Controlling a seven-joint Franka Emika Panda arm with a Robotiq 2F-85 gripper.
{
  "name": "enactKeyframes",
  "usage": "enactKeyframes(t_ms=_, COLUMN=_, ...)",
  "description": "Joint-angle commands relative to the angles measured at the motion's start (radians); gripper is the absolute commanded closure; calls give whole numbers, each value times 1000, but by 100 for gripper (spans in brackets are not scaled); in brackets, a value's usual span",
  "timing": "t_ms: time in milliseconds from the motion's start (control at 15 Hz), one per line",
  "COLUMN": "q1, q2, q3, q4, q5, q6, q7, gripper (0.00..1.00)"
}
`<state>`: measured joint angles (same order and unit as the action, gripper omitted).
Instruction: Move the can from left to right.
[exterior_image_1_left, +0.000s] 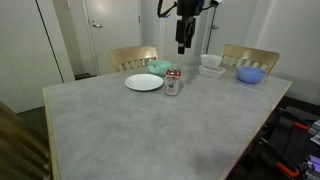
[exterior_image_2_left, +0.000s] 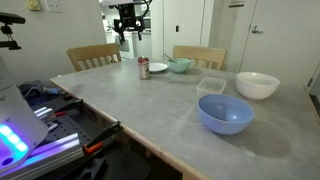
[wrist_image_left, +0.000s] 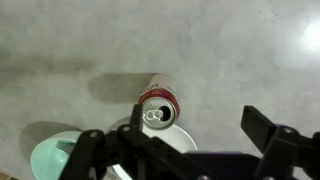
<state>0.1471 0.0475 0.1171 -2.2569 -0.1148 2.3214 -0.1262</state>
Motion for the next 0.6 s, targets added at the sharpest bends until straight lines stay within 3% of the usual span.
enactKeyframes(t_ms=0, q1=-20, q2=107, q3=-7, q4=61, q5=-3, q6=51, q7=-23, gripper=0)
enactKeyframes(t_ms=533, q1=-62, q2=256, q3=11, q4=86, q5=134, q6=189, q7=-98, gripper=0)
